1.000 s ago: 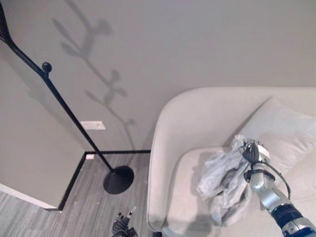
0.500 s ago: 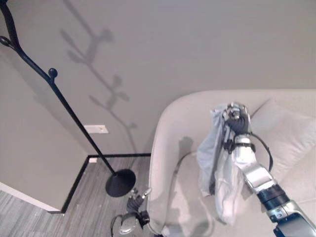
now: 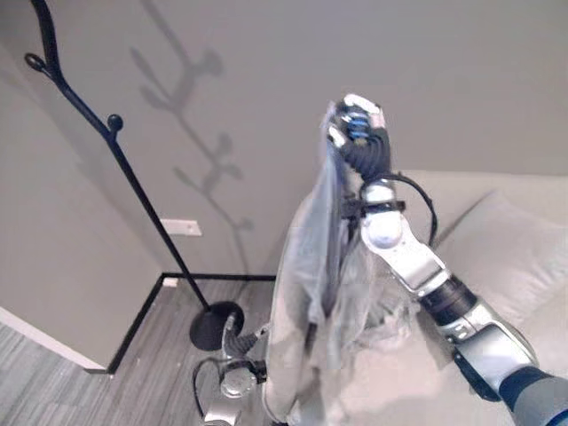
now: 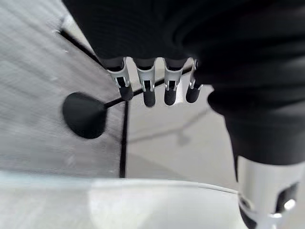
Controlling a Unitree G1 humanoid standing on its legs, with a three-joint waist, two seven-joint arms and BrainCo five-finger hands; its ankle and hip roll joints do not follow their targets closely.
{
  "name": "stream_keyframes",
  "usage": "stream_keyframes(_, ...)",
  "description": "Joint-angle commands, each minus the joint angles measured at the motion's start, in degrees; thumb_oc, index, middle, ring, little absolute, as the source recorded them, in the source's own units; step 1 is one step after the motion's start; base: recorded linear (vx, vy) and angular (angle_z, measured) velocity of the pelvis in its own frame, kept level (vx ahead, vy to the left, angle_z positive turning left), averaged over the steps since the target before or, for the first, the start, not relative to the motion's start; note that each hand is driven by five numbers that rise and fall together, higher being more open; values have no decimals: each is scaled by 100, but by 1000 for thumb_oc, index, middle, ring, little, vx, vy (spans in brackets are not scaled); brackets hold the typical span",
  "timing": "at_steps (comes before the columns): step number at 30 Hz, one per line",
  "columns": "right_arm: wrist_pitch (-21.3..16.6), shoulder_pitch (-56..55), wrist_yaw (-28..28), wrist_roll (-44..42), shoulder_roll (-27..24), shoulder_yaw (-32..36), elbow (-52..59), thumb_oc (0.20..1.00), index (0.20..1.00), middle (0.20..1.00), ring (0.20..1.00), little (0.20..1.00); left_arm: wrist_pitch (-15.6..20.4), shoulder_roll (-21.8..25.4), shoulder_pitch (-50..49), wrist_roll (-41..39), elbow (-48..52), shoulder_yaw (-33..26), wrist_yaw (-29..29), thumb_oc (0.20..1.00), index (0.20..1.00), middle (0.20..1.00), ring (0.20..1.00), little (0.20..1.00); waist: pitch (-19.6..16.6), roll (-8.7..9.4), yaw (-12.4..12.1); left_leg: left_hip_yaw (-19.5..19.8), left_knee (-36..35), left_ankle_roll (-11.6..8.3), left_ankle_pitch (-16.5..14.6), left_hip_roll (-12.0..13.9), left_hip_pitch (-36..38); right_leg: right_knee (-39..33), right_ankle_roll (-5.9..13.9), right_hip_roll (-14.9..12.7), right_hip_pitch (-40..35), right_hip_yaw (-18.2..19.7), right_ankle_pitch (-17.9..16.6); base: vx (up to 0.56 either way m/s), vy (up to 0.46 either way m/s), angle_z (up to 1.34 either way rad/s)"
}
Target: Hang the clothes on the sofa on the clothes rack.
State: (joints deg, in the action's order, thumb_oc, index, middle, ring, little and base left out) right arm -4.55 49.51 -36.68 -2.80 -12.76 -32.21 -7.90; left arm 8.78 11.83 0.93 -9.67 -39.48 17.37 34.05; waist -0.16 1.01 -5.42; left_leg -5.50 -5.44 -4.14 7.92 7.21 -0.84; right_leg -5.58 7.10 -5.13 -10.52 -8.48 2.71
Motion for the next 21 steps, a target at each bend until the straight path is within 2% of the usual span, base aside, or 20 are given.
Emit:
stream_keyframes(1, -545, 919, -411, -69, 212, 113, -246, 200, 200, 200, 200, 200, 352, 302, 653, 598, -433, 233, 510, 1000, 1000, 1000, 1000, 1000, -267, 282, -107, 155, 44, -347, -48, 286, -230, 188, -278, 65, 309, -142, -96, 15, -9, 3)
stream_keyframes(3, -604, 1424, -570, -136, 457, -29, -527, 200, 200, 200, 200, 200, 313, 401, 938, 842, -822, 413, 712, 1000, 1000, 1000, 1000, 1000, -279, 276, -96, 153, 44, -352, -46, 292, -239, 199, -287, 61, 325, -134, -92, 0, 0, 0)
stream_keyframes(9, -626, 2245, -754, -142, 974, -164, -1187, 200, 200, 200, 200, 200, 320, 422, 1284, 1081, -1154, 780, 842, 1000, 1000, 1000, 1000, 1000, -323, 251, -103, 175, 44, -345, -51, 292, -235, 216, -299, 59, 351, -117, -78, 0, 0, 0)
stream_keyframes(12, -683, 2499, -825, -191, 1098, -197, -1461, 200, 200, 200, 200, 200, 313, 429, 1358, 1185, -1264, 902, 879, 1000, 1000, 1000, 1000, 1000, -342, 255, -113, 184, 44, -345, -50, 290, -227, 223, -303, 60, 345, -122, -69, 6, 0, 2)
stream_keyframes(13, -712, 2916, -904, -249, 1176, -221, -1831, 200, 200, 200, 200, 200, 305, 433, 1465, 1363, -1439, 1067, 933, 1000, 1000, 1000, 1000, 1000, -375, 275, -128, 196, 44, -350, -49, 276, -232, 214, -302, 66, 330, -139, -70, 18, 1, 6)
stream_keyframes(18, -774, 3533, -1004, -387, 1327, -312, -2229, 200, 200, 200, 200, 200, 389, 377, 1699, 1209, -1683, 1122, 1067, 1000, 1000, 1000, 1000, 1000, -430, 338, -140, 217, 44, -361, -44, 277, -245, 184, -303, 80, 325, -160, -82, 4, 0, 1)
stream_keyframes(21, -780, 3800, -1018, -407, 1352, -355, -2348, 200, 200, 200, 200, 200, 515, 286, 1830, 931, -1580, 1244, 923, 1000, 1000, 1000, 1000, 1000, -453, 386, -163, 251, 44, -360, -39, 272, -269, 186, -306, 90, 328, -160, -81, 0, 0, 0)
